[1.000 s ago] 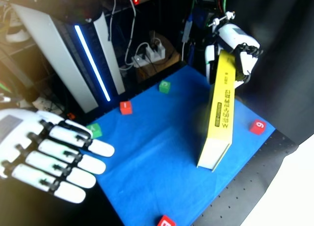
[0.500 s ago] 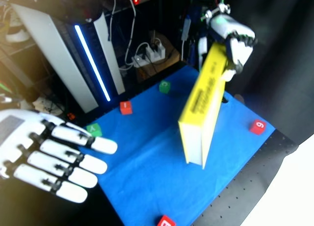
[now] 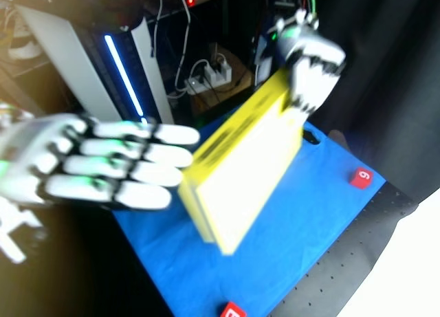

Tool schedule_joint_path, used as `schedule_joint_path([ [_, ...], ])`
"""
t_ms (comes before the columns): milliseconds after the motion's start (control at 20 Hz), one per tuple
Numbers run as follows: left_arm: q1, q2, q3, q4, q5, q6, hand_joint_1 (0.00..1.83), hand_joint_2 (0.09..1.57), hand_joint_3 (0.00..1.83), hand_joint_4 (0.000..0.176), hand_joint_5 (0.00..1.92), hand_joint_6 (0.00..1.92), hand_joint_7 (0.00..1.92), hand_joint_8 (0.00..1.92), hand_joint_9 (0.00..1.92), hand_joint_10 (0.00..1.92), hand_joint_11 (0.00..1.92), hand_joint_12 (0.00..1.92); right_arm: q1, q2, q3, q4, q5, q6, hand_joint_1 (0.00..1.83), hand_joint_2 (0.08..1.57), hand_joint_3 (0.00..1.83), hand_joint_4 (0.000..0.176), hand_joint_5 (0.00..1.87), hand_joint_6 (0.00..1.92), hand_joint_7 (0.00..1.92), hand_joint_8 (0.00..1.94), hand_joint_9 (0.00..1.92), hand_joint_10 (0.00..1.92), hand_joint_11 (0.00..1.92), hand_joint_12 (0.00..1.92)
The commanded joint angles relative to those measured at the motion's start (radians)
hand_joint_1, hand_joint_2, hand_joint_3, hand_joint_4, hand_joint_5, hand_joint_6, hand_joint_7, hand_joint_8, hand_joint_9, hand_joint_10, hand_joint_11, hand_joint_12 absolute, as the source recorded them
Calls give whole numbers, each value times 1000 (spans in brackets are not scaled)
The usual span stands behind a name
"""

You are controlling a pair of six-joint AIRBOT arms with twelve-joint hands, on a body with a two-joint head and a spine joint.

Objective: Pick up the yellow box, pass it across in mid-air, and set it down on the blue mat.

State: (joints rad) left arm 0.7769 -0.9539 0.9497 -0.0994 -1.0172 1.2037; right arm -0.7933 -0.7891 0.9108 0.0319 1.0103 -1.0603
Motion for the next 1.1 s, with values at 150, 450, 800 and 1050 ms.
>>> schedule_joint_path([
  [150, -41, -22, 17, 43, -138, -45, 1404, 1188, 4, 173, 1246, 1921, 1429, 1921, 1566, 1921, 1661, 1921, 29, -38, 16, -17, 13, -2, 750, 1125, 0, 31, 0, 0, 0, 0, 0, 0, 0, 250],
  [450, -53, -10, -7, 111, -259, -57, 1335, 1203, 2, 95, 1262, 1921, 1453, 1921, 1557, 1921, 1597, 1921, 64, -72, 44, -32, -71, -2, 731, 1187, 0, 0, 113, 14, 76, 25, 51, 8, 0, 237],
  [800, -51, 1, -16, 114, -319, -58, 983, 1183, 0, 73, 1119, 1921, 1378, 1921, 1570, 1921, 1662, 1921, 88, -89, 72, -30, -121, -2, 1546, 1216, 0, 0, 1181, 1921, 1408, 1941, 1510, 1921, 1606, 1921],
  [1050, -37, 11, -19, 100, -319, -59, 1344, 1185, 0, 61, 1186, 1921, 1301, 1921, 1486, 1921, 1596, 1921, 109, -88, 80, -30, -122, -2, 1531, 1225, 0, 0, 1174, 1921, 1359, 1941, 1467, 1921, 1561, 1921],
])
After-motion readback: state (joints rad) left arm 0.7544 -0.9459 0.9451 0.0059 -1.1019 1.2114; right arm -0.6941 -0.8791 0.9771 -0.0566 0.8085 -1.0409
